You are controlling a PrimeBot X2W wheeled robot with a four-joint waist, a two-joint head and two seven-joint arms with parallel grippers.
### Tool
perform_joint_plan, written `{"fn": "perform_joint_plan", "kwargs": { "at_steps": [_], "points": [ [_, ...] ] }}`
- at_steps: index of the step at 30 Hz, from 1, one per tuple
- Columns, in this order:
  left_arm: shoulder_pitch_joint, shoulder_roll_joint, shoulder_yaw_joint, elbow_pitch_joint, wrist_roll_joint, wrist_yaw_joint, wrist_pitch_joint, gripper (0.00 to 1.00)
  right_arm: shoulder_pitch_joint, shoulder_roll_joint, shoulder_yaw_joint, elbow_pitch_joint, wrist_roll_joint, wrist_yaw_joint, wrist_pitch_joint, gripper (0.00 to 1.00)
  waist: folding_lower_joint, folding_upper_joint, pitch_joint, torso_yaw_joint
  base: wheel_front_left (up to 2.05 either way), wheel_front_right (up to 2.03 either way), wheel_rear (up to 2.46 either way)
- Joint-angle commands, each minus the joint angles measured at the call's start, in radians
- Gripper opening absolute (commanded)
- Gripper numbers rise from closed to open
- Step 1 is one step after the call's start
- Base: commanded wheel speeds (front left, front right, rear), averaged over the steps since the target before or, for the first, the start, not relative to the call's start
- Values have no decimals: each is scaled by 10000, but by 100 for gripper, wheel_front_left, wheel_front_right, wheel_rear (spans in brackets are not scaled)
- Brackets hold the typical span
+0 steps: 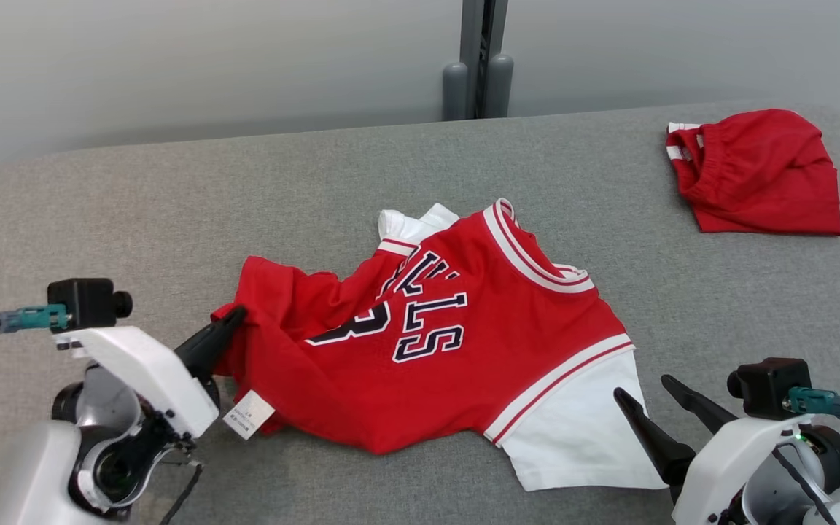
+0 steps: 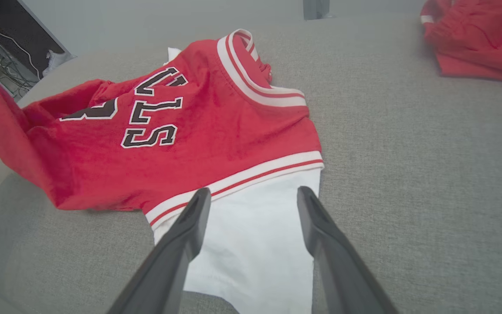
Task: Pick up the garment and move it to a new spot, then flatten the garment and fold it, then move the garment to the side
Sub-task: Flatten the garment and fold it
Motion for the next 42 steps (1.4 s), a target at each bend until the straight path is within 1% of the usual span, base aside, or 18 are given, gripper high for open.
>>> {"fn": "perform_joint_plan", "kwargs": {
  "at_steps": [1, 4, 8, 11, 13, 14, 15, 17, 19, 21, 25, 28, 31, 35, 40, 42],
  "points": [
    [-317, -152, -95, 522, 190, -85, -224, 0, -129, -55, 24, -9, -64, 4, -35, 100, 0, 0, 87, -79, 0, 0, 0],
    [-1131, -766, -574, 2157, 583, -417, -803, 0, -213, -92, 43, 43, -61, 4, -34, 100, 0, 0, 188, -135, 0, 0, 0],
    [-2092, -1426, -1137, 3981, 1258, -795, -1977, 0, -312, -149, 65, 34, -85, 4, 46, 100, 0, 0, 247, -152, 0, 0, 0],
    [-2695, -1735, -1417, 5124, 1590, -957, -2800, 0, -334, -183, 136, -11, -126, 4, 105, 100, 0, 0, 279, -127, 0, 0, 0],
    [-3008, -1892, -1596, 5793, 1642, -1045, -3123, 0, -382, -186, 218, -22, -113, 4, 147, 100, 0, 0, 296, -86, 0, 0, 0],
    [-3163, -1914, -1692, 6077, 1644, -1071, -3241, 45, -393, -188, 249, -6, -109, 4, 163, 100, 0, 0, 303, -55, 0, 0, 0],
    [-3289, -1916, -1780, 6321, 1632, -1110, -3349, 100, -402, -184, 279, 13, -108, 4, 171, 100, 0, 0, 307, -20, 0, 0, 0],
    [-3478, -1899, -1953, 6612, 1563, -1136, -3629, 100, -419, -157, 333, 53, -78, 4, 127, 100, 0, 0, 286, 56, 0, 0, 0],
    [-3576, -1793, -2187, 6511, 1465, -1124, -4031, 100, -413, -130, 343, 112, -62, 4, 55, 100, 0, 0, 244, 124, 0, 0, 0],
    [-3466, -1516, -2408, 6350, 1402, -1124, -4430, 100, -387, -122, 356, 180, -46, 4, -9, 100, 0, 0, 172, 188, 0, 0, 0],
    [-2926, -852, -2836, 5909, 1423, -1128, -4904, 100, -250, -111, 329, 280, -31, 4, -118, 100, 0, 0, 28, 310, 0, 0, 0],
    [-2634, -568, -2955, 5588, 1396, -1129, -5043, 100, -179, -115, 313, 289, -31, 4, -158, 100, 0, 0, -21, 371, 0, 0, 0],
    [-2042, -265, -3194, 4958, 1291, -1130, -4880, 100, -91, -108, 304, 290, -5, 4, -208, 100, 0, 0, -60, 435, 0, 0, 0],
    [-1338, 56, -3351, 3942, 954, -1090, -4296, 100, -132, -93, 293, 279, -1, 4, -212, 100, 0, 0, -85, 409, 0, 0, 0],
    [-468, 392, -3317, 2816, 558, -460, -3447, 100, -92, -57, 245, 320, 0, 4, -279, 100, 0, 0, -151, 244, 0, 0, 0],
    [-232, 500, -3274, 2373, 436, -286, -3241, 100, -58, -45, 233, 320, -2, 4, -302, 100, 0, 0, -138, 198, 0, 0, 0]
  ]
}}
